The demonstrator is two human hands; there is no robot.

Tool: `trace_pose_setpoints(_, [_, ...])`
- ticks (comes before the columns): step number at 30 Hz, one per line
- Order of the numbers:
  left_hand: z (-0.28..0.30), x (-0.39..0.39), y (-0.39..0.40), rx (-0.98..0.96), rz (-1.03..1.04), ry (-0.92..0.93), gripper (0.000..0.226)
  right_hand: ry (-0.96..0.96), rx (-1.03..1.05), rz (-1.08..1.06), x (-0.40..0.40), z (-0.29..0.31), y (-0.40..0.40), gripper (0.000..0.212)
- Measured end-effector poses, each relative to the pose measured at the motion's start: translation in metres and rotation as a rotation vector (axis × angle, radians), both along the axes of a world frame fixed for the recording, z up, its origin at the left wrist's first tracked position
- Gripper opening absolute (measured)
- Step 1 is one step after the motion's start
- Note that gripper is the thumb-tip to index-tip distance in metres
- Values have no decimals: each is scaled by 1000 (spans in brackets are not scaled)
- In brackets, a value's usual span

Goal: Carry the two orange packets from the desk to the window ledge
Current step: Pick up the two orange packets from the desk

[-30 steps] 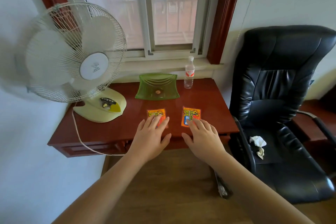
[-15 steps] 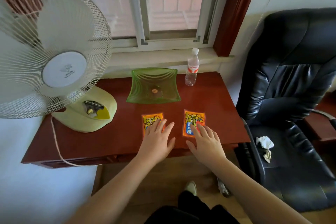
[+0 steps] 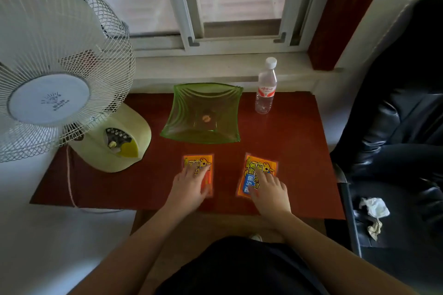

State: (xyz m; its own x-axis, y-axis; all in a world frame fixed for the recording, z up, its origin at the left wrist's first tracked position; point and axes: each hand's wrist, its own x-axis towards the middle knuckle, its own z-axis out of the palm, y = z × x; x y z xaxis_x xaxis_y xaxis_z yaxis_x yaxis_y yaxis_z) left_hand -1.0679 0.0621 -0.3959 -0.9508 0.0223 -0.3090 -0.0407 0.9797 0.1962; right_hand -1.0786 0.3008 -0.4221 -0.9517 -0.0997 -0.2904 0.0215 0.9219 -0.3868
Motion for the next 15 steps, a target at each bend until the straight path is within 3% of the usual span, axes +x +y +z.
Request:
trace_pose_setpoints(4, [-10, -9, -10, 195, 268, -48, 57, -147, -236, -529, -27, -2, 9, 71])
trace_pose_setpoints(6, [-15, -14, -14, 241, 389, -75, 58, -219, -257, -662, -36, -7, 11, 76])
trace_pose_setpoints(11, [-26, -25, -13, 218, 554, -99, 60, -231, -124, -679, -42, -18, 4, 83])
trace_pose_setpoints(15, [-29, -31, -9, 187, 716, -96, 77, -303, -81, -781, -45, -20, -4, 90])
